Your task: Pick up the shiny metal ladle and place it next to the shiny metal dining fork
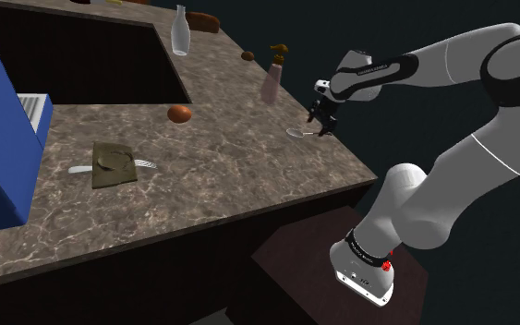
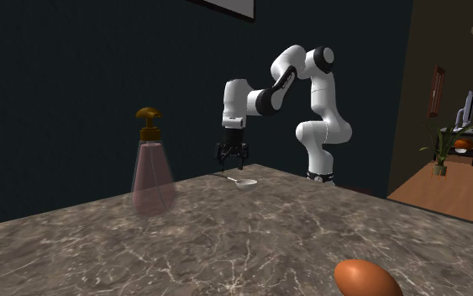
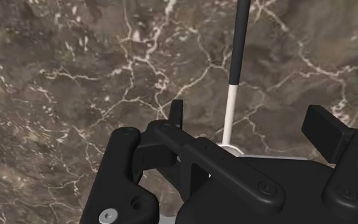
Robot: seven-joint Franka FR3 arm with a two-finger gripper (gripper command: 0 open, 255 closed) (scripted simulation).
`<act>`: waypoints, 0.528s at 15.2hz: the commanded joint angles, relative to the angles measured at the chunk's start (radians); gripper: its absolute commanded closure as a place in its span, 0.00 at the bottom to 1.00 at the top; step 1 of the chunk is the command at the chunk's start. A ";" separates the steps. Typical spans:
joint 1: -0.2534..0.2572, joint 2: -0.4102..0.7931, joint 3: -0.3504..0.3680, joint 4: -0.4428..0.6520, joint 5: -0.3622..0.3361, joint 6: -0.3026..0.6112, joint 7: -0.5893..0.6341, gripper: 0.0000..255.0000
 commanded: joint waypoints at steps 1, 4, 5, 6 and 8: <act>0.025 0.035 -0.028 -0.004 0.033 0.035 -0.034 0.00; 0.058 0.088 -0.065 -0.016 0.090 0.083 -0.076 0.00; 0.070 0.107 -0.077 -0.019 0.114 0.099 -0.093 0.00; 0.077 0.119 -0.084 -0.021 0.129 0.108 -0.104 0.00; 0.076 0.119 -0.083 -0.021 0.129 0.108 -0.105 0.00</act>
